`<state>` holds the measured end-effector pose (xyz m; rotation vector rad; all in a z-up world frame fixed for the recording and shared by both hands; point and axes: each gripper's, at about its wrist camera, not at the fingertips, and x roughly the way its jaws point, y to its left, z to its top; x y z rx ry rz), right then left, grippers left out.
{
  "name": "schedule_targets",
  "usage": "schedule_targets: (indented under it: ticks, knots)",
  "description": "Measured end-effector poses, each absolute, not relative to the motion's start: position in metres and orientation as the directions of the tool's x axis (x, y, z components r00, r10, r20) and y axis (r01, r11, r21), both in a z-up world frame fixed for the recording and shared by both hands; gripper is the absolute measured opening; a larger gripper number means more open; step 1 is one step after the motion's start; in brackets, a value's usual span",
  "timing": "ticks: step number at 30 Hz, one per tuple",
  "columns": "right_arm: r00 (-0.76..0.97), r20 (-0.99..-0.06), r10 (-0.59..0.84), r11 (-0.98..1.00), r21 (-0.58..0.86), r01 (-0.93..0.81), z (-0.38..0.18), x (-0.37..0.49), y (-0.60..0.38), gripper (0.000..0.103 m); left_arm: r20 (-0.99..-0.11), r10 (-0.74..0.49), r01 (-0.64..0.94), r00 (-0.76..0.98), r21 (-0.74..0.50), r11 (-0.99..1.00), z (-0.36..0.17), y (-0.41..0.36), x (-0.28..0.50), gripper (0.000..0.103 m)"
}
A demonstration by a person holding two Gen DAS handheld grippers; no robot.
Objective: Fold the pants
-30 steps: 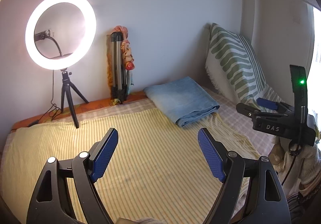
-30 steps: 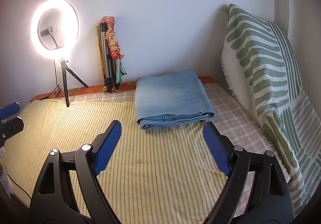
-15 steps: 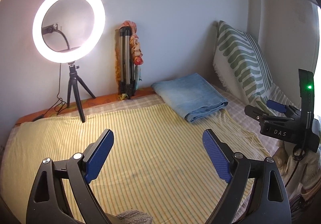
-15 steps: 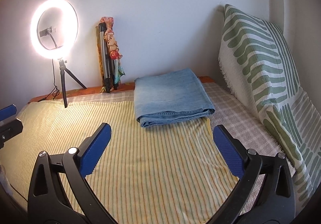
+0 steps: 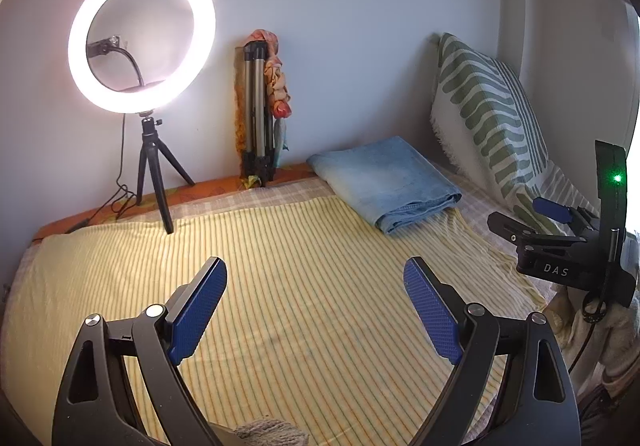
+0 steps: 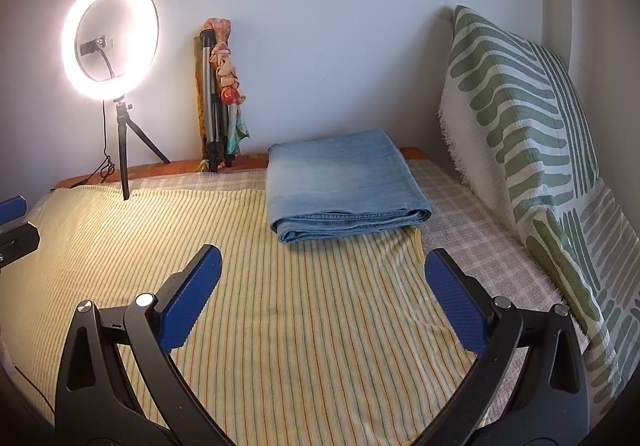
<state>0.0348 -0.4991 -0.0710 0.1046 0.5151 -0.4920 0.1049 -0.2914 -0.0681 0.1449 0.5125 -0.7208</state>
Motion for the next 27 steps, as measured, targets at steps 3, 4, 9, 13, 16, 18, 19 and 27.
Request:
schedule_targets:
  ticks: [3, 4, 9, 13, 16, 18, 19, 27]
  knots:
    - [0.757, -0.497, -0.425, 0.880, -0.031, 0.474, -0.0714, 0.0352, -0.4985, 0.103, -0.495, -0.593, 0.665, 0.635, -0.041, 0.746, -0.0683, -0.2911, 0.1035, 0.090]
    - [0.757, -0.497, -0.425, 0.880, -0.029, 0.475, -0.0714, 0.0354, -0.4985, 0.103, -0.496, -0.593, 0.665, 0.634, -0.041, 0.746, -0.0684, -0.2911, 0.1033, 0.090]
    - [0.755, -0.499, -0.425, 0.878, -0.026, 0.477, -0.0725, 0.0360, -0.4981, 0.103, -0.502, -0.596, 0.665, 0.627, -0.053, 0.745, -0.0682, -0.2901, 0.1044, 0.090]
    - [0.755, -0.498, -0.426, 0.879, -0.031, 0.476, -0.0733, 0.0366, -0.4978, 0.103, -0.503, -0.593, 0.665, 0.629, -0.046, 0.745, -0.0689, -0.2895, 0.1054, 0.090]
    - [0.755, -0.501, -0.424, 0.880, -0.028, 0.475, -0.0741, 0.0375, -0.4988, 0.103, -0.507, -0.592, 0.666, 0.626, -0.046, 0.744, -0.0698, -0.2893, 0.1054, 0.090]
    - [0.755, -0.503, -0.421, 0.881, -0.029, 0.472, -0.0743, 0.0374, -0.4989, 0.103, -0.508, -0.591, 0.666, 0.626, -0.046, 0.744, -0.0705, -0.2889, 0.1054, 0.090]
    - [0.755, -0.504, -0.419, 0.882, -0.030, 0.470, -0.0747, 0.0380, -0.4994, 0.103, -0.509, -0.592, 0.667, 0.626, -0.046, 0.744, -0.0706, -0.2888, 0.1054, 0.090]
    - [0.757, -0.509, -0.410, 0.889, -0.037, 0.456, -0.0764, 0.0402, -0.4967, 0.103, -0.509, -0.594, 0.669, 0.623, -0.045, 0.742, -0.0713, -0.2893, 0.1059, 0.090]
